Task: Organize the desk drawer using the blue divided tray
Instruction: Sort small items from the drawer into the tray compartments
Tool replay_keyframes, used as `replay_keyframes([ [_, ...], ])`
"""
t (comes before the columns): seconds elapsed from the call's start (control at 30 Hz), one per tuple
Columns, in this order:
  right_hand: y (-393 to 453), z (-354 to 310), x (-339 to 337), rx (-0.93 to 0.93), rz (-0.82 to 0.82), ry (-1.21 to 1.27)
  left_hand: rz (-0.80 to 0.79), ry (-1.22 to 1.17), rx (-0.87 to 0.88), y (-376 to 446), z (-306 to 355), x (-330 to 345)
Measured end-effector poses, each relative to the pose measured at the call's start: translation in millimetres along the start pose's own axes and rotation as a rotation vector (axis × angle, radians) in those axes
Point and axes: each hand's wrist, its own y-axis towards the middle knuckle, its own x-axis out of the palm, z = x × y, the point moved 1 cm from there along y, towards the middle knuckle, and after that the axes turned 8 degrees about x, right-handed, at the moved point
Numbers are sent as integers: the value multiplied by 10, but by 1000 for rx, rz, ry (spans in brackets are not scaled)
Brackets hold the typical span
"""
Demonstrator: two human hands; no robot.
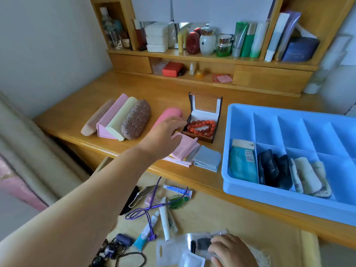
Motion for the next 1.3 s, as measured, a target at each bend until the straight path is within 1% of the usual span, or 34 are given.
replay_keyframes([
  [0.03,187,-240,-35,-37,15,31,98,-75,0,-240,-21,-65],
  [0.07,215,-333,-76,-53,-21,37,172,-117,-18,-506,-64,-95],
  [0.1,262,-423,-45,-104,0,29,215,-140,-62,-795,-129,-88],
  [0.13,307,-535,0,-139,12,43,233,-157,-138,-1083,-208,-56],
  [0.2,363,-789,11,-100,-111,86,201,-153,-369,-1633,-405,71],
  [0.23,416,-913,19,-105,-123,71,148,-119,-484,-1881,-520,154],
  [0.3,508,-1083,100,-134,-159,-17,-57,-6,-639,-2324,-731,321],
  [0.37,628,-1120,227,-154,-244,-72,-352,105,-723,-2657,-879,444],
  [0.4,656,-1092,286,-132,-315,-93,-480,138,-743,-2771,-930,478],
  [0.43,671,-1050,347,-104,-327,-103,-573,148,-754,-2844,-962,490],
  [0.5,649,-954,394,-31,-269,-106,-649,146,-764,-2882,-1012,482],
  [0.63,583,-856,343,130,-182,-83,-702,169,-726,-2835,-1093,530],
  [0.67,576,-829,336,162,-189,-56,-700,162,-711,-2829,-1087,561],
  [0.73,560,-746,335,195,-218,-1,-678,151,-674,-2809,-1064,612],
  [0.77,542,-692,340,195,-218,25,-642,127,-660,-2792,-1055,632],
  [0.83,505,-606,286,203,-197,78,-498,6,-675,-2736,-1033,657],
  [0.9,461,-529,181,217,-178,100,-297,-150,-714,-2659,-1014,644],
  [0.93,419,-491,113,215,-164,94,-187,-267,-752,-2629,-1014,627],
  [1.0,288,-405,-20,164,-164,76,28,-658,-866,-2575,-982,578],
  [1.03,206,-369,-81,118,-210,67,118,-845,-908,-2546,-955,550],
  [1.07,120,-340,-122,61,-276,34,193,-961,-926,-2519,-944,527],
  [1.1,27,-312,-134,-14,-340,-18,252,-1007,-930,-2493,-942,514],
  [1.13,-65,-287,-111,-94,-387,-65,293,-1005,-926,-2477,-946,517],
  [1.17,-133,-275,-79,-142,-419,-104,311,-954,-914,-2469,-950,527],
  [1.2,-181,-278,-43,-148,-439,-133,305,-866,-892,-2467,-946,538],
  [1.27,-213,-395,-15,-125,-461,-212,241,-666,-803,-2480,-876,577],
  [1.3,-176,-461,-7,-107,-417,-243,198,-577,-741,-2488,-810,609],
])
